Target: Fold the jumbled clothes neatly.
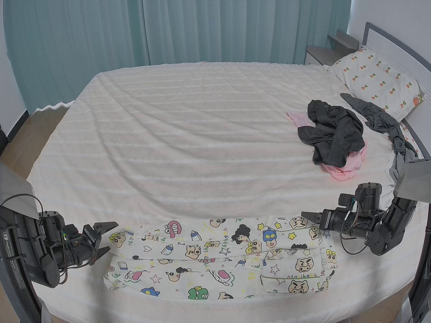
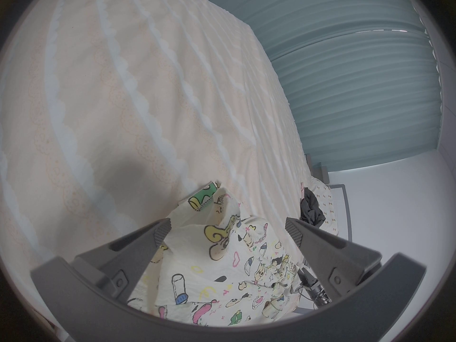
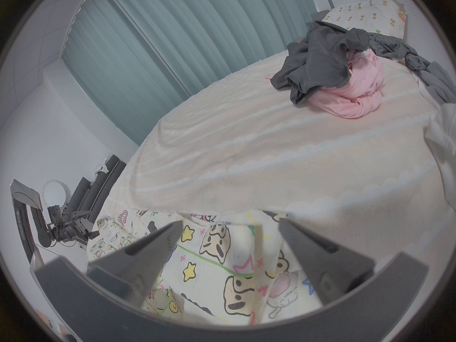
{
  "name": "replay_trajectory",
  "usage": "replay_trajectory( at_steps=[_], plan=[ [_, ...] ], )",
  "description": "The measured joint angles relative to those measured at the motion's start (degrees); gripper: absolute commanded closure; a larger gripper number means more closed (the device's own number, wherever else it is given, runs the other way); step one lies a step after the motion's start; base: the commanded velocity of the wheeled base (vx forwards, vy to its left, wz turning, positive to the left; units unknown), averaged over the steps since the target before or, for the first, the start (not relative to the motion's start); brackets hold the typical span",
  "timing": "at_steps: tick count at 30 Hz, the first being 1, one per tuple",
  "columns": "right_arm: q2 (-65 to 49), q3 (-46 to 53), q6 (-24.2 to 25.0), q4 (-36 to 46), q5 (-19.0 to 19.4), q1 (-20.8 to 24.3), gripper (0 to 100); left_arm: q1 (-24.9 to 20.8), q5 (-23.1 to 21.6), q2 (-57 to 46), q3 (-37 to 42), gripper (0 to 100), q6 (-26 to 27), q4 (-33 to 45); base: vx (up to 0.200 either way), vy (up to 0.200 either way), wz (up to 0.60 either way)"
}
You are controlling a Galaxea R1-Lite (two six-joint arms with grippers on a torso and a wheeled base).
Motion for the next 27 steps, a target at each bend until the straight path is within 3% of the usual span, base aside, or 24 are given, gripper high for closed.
replay_trajectory(
  at_steps=[10, 21, 27],
  plan=[
    [-0.72, 0.83, -0.12, -5.03, -0.09, -0.52, 0, -0.12, 0.55, 0.11, -1.04, 0, 0.74, 0.02, 0.0, 0.0, 0.0],
    [-1.72, 1.12, -0.17, -5.34, -0.09, -0.85, 0, -0.33, 1.87, -1.1, -3.55, 0, 1.32, 0.02, 0.0, 0.0, 0.0],
    [-2.0, 1.45, -0.17, -5.41, -0.04, -0.88, 0, -3.12, 0.67, -1.51, -4.16, 0, 7.16, 0.02, 0.0, 0.0, 0.0]
  ],
)
